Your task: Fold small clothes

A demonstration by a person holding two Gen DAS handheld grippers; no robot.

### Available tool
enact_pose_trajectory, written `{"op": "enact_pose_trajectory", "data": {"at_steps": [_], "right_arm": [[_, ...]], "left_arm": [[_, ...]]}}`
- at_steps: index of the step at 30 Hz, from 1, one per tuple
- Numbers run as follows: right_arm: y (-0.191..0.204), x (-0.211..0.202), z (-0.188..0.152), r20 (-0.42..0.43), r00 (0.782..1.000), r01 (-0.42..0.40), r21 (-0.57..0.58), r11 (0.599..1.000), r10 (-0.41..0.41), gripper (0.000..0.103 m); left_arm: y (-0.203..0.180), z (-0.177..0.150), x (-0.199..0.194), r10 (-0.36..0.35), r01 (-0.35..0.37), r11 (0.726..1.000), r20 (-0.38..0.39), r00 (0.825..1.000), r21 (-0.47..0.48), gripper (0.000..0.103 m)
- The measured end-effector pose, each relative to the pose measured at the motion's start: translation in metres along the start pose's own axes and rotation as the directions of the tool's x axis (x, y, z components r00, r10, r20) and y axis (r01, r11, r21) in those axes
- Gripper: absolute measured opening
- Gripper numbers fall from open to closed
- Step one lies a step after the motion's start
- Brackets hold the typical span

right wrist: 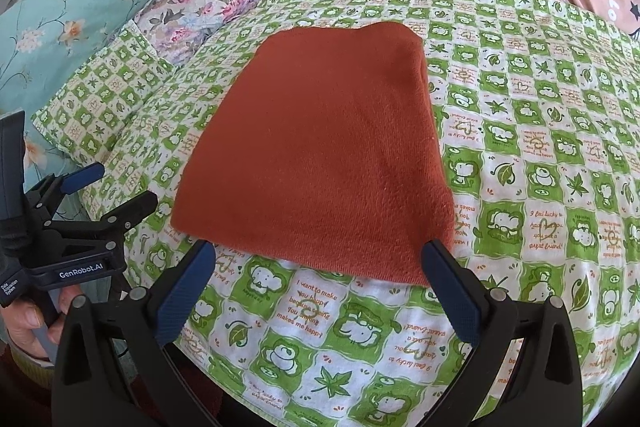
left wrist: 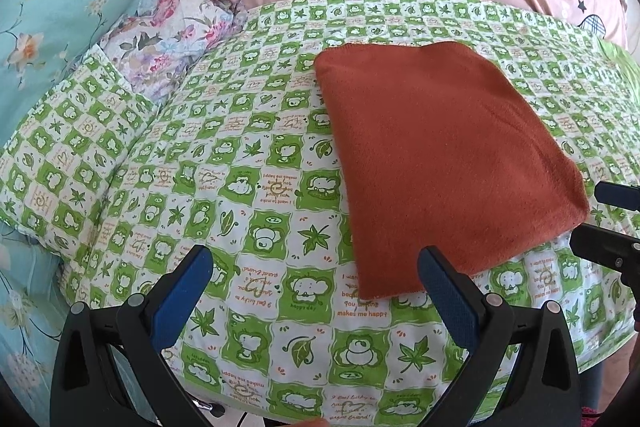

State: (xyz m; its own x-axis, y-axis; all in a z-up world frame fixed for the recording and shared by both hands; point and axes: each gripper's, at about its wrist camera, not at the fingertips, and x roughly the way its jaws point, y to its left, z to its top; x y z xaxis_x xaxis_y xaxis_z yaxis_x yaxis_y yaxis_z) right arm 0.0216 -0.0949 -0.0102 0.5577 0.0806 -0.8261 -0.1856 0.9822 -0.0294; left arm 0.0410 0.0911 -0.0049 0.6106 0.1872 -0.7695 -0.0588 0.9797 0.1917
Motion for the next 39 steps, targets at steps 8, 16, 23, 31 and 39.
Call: {"op": "enact_pose_trajectory", "data": {"at_steps": [8, 16, 23, 31, 39], "right_arm": [[0.004, 0.000, -0.003, -0.001, 1.000, -0.001, 0.000, 1.000, 0.001, 0.102], [0.005, -0.002, -0.004, 0.000, 1.000, -0.002, -0.001, 1.000, 0.002, 0.102], [0.005, -0.002, -0.004, 0.001, 1.000, -0.001, -0.001, 1.000, 0.001, 0.102], [-0.001, -0.004, 0.004, -0.008, 1.000, 0.002, -0.018, 1.000, -0.002, 0.102], [-0.003, -0.008, 0.022, 0.008, 1.000, 0.020, -0.028, 0.999, -0.020, 0.102]], "left_arm": [[0.000, -0.002, -0.003, 0.007, -0.007, 1.000, 0.008, 1.000, -0.005, 0.102], [-0.001, -0.003, -0.007, 0.022, -0.021, 1.000, 0.015, 1.000, -0.010, 0.102], [0.000, -0.004, -0.009, 0.016, -0.016, 1.000, 0.021, 1.000, -0.016, 0.102], [-0.003, -0.001, -0.011, 0.018, -0.018, 1.000, 0.025, 1.000, -0.007, 0.102], [-0.008, 0.016, -0.012, 0.013, -0.014, 1.000, 0.055, 0.998, 0.020, 0.102]]}}
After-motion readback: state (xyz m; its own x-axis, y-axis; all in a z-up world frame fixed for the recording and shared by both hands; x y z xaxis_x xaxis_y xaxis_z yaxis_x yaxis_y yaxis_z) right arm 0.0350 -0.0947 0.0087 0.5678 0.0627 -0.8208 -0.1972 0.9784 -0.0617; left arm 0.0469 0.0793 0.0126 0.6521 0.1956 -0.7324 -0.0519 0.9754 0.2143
